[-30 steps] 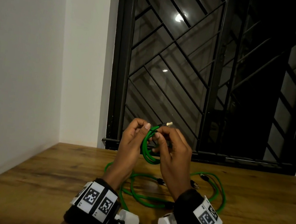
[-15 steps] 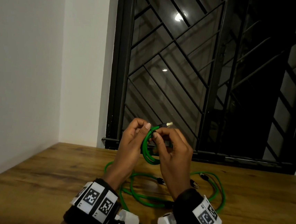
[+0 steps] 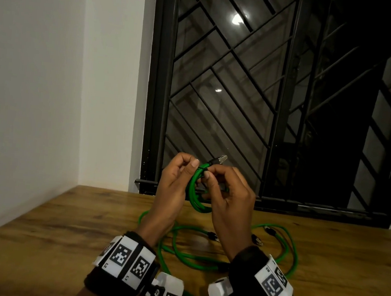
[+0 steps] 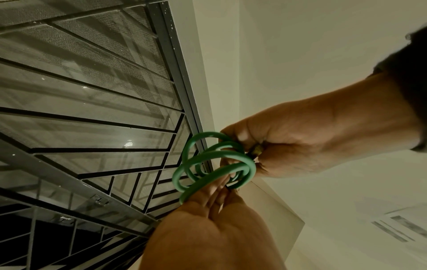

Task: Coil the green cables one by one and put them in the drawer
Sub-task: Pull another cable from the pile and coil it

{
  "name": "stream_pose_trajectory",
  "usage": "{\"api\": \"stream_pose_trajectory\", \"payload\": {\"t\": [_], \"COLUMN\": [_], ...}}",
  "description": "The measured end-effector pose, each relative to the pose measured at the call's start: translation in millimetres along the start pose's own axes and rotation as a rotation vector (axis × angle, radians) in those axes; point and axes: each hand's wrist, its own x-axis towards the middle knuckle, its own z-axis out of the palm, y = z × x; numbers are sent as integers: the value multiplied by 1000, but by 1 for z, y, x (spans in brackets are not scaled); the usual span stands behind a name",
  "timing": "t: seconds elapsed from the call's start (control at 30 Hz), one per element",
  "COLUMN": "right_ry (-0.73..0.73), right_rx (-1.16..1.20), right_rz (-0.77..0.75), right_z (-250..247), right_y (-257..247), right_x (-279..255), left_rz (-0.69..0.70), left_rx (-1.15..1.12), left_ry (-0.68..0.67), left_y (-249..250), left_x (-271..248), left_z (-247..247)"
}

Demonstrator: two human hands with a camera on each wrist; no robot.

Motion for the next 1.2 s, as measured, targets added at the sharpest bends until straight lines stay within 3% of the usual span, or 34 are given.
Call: {"api": "stream_pose_trajectory", "payload": {"t": [1.2], "right_ry": [-16], "right_rx": [-26], "right_rz": [-9], "right_z": [-1], "right_y": [-2], "right_x": [0], "left_rz": [53], "left_rx": [43], "left_ry": [-50], "left_y": [3], "left_x": [1], "left_z": [-1]}}
